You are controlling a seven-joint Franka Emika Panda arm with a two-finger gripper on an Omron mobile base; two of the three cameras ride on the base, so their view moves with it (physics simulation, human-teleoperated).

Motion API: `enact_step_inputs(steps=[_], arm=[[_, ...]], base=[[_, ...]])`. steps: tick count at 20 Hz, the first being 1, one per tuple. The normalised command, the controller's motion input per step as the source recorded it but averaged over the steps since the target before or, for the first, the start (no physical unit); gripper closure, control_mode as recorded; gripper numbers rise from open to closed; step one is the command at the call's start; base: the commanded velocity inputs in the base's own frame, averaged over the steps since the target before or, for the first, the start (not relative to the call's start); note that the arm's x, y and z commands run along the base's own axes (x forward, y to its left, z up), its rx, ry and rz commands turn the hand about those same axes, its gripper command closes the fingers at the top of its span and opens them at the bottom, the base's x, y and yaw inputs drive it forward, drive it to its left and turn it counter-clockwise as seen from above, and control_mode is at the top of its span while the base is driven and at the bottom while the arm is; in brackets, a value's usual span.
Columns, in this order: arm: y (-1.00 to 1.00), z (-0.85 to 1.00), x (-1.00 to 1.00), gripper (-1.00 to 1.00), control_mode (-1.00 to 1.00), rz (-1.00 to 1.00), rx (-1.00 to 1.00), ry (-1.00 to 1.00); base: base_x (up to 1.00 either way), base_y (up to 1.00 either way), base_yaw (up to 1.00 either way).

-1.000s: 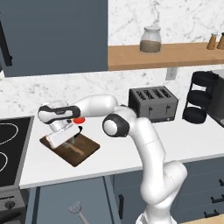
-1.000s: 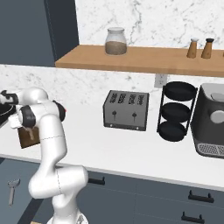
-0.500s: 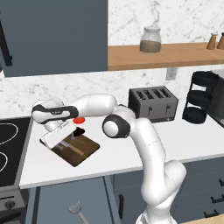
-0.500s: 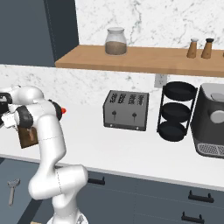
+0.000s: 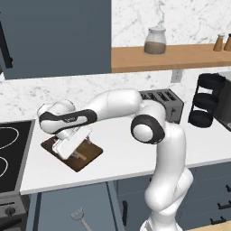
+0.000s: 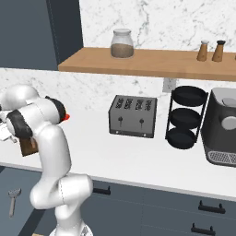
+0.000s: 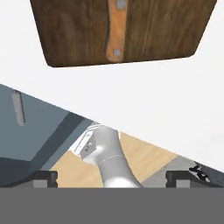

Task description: Place the appropriate cutting tool for cutting the avocado skin on the cutting board.

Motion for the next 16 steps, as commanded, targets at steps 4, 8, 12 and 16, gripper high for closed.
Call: enact_step_inputs(steps=[4, 8, 12, 16], arm=[[-1.0, 0.15, -1.0, -1.0, -1.0, 0.0, 0.06, -0.1], [-1.0, 0.18, -1.0, -1.0, -1.0, -0.03, 0.1, -0.11], [-1.0, 0.26, -0.89, -1.0, -1.0, -0.11, 0.12, -0.04], [-1.0, 0.43, -0.84, -1.0, -1.0, -0.13, 0.16, 0.0]], base=[[0.0, 0.0, 0.0], [0.0, 0.0, 0.0], [0.0, 0.0, 0.0], [0.0, 0.0, 0.0]])
